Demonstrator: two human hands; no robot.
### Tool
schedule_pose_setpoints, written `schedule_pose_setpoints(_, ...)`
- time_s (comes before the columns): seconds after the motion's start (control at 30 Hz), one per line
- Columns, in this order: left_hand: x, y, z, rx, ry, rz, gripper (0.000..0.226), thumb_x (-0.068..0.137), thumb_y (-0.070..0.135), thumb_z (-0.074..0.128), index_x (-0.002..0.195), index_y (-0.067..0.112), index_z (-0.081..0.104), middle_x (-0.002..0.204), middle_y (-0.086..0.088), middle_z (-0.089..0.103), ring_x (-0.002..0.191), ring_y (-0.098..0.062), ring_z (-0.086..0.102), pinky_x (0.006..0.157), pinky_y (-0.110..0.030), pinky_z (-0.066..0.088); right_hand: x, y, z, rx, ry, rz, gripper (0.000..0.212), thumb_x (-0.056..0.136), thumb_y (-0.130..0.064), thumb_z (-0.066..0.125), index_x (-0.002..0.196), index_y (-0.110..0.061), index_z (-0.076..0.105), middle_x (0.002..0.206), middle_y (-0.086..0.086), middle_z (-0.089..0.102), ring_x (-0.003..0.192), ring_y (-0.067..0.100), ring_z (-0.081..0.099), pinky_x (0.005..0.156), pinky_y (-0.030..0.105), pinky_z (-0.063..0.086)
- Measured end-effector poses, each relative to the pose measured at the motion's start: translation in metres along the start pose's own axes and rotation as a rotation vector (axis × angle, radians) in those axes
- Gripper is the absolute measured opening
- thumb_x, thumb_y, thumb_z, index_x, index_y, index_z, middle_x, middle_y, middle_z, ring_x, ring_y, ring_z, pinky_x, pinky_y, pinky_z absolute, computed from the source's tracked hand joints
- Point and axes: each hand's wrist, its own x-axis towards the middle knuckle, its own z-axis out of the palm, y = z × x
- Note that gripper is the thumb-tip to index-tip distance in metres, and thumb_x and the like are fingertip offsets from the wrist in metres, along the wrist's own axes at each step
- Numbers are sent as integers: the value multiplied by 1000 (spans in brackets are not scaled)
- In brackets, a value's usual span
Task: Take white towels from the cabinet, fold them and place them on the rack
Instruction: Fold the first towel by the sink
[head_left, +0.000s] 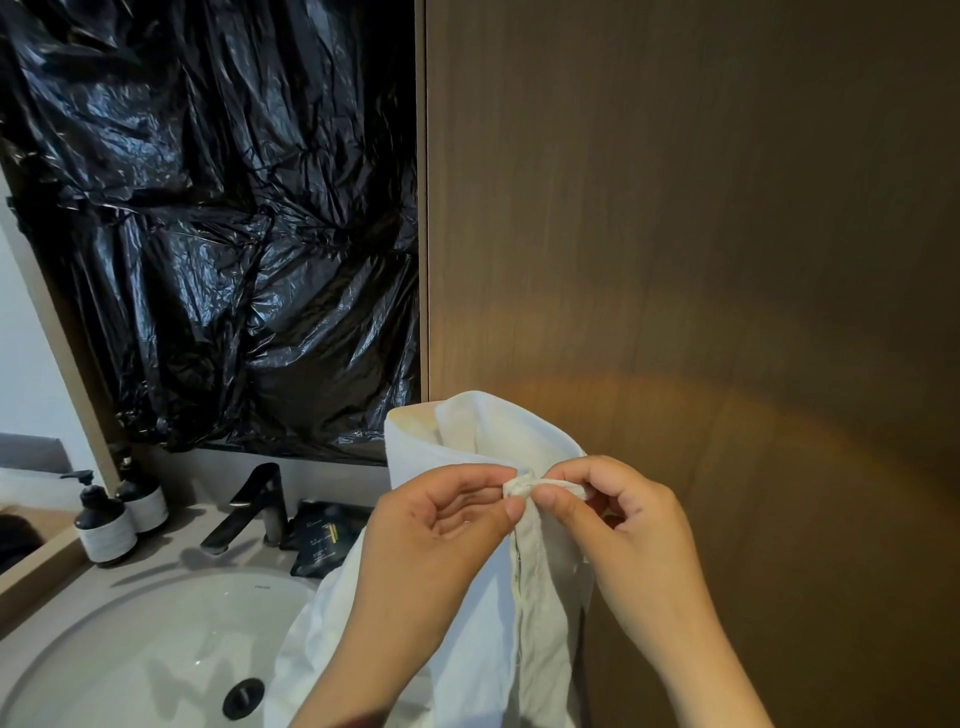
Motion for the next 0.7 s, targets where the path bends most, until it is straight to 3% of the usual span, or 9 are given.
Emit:
schedule_pose_setpoints(0.23, 16, 14, -5, 62, -22, 56, 16, 81, 2, 71, 90, 15, 75, 81, -5, 75, 76, -14, 72, 70, -18, 56, 9, -3, -10, -22, -24, -30, 10, 85, -24, 70, 77, -28, 72, 77, -10, 66, 67, 6, 56, 58, 11, 41)
schedule_pose_setpoints(0.5, 60, 58, -12, 116, -103, 146, 19, 92, 4, 60, 107, 11, 70, 91, -4, 76, 82, -12, 71, 75, -21, 56, 38, -27, -24, -148, -18, -170, 6, 89, -33, 64, 85, -34, 69, 87, -18, 65, 83, 8, 60, 64, 14, 47)
schedule_pose_setpoints(0.7, 86, 91, -10, 167, -111, 266, 23, 93, 2, 57, 110, 13, 69, 91, -2, 74, 82, -9, 69, 75, -25, 52, 53, -44, -30, -147, 34, -228, 7, 87, -36, 64, 82, -34, 68, 84, -17, 65, 85, 7, 61, 68, 17, 51)
